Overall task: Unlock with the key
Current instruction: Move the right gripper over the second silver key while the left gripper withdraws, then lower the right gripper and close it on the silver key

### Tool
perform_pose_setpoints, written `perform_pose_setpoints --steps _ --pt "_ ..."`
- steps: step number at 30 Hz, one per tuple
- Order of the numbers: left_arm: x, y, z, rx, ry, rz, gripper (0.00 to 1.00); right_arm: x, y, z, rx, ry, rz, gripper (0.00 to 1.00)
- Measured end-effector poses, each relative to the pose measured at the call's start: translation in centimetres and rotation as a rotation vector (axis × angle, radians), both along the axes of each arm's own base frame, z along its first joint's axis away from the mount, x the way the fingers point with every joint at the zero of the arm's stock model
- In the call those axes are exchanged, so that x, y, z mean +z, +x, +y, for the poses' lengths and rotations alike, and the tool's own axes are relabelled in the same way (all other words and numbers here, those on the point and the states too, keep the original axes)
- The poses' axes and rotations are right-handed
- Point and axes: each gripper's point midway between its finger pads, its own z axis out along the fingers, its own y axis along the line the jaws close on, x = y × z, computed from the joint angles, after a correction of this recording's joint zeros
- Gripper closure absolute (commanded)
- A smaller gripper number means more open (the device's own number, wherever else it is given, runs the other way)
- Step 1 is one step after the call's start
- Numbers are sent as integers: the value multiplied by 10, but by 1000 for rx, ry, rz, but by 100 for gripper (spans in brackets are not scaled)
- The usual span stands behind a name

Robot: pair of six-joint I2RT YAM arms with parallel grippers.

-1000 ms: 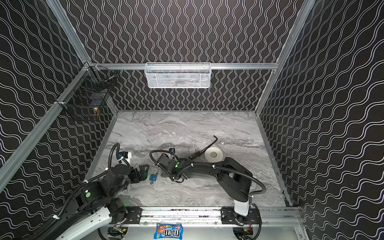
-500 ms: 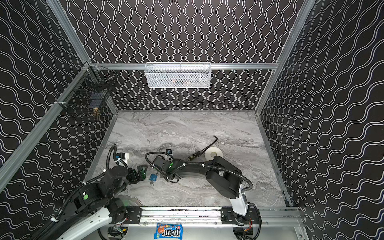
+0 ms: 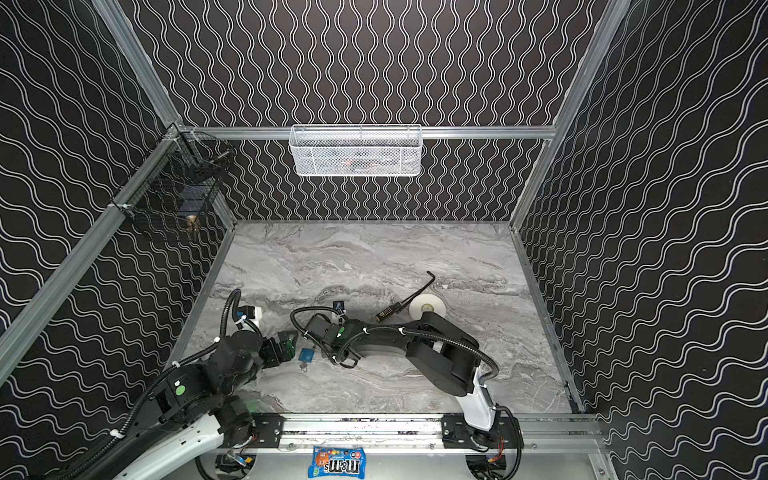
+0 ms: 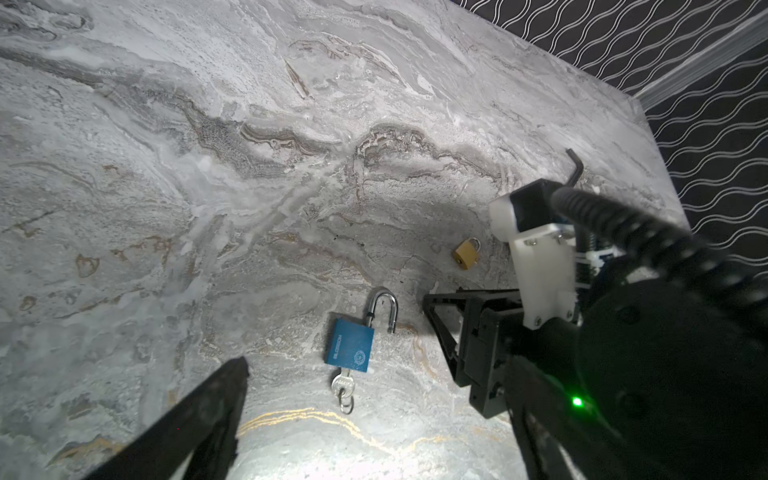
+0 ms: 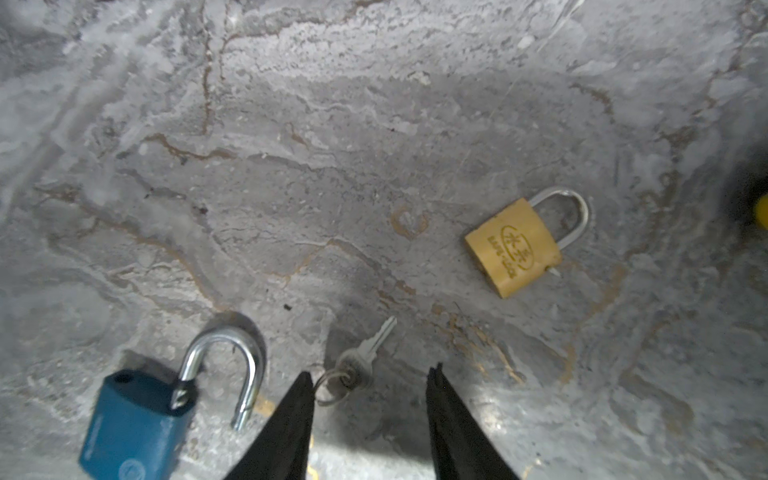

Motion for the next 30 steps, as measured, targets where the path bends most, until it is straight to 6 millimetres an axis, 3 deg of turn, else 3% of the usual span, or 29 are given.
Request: perform_pose_setpoints --steps 5,12,16,24,30 --pt "-1 0 0 4 -4 2 1 -4 -2 -7 0 -20 1 55" --pt "-1 2 -1 8 -8 -4 2 8 -4 -23 -3 -28 -19 57" --pt "0 2 1 25 -17 -6 2 14 -5 -19 28 -13 -22 58" --pt "3 1 9 61 -29 -26 2 7 -7 -4 90 -14 8 63" --pt "2 0 10 63 -26 -19 2 2 -7 -6 102 -41 7 65"
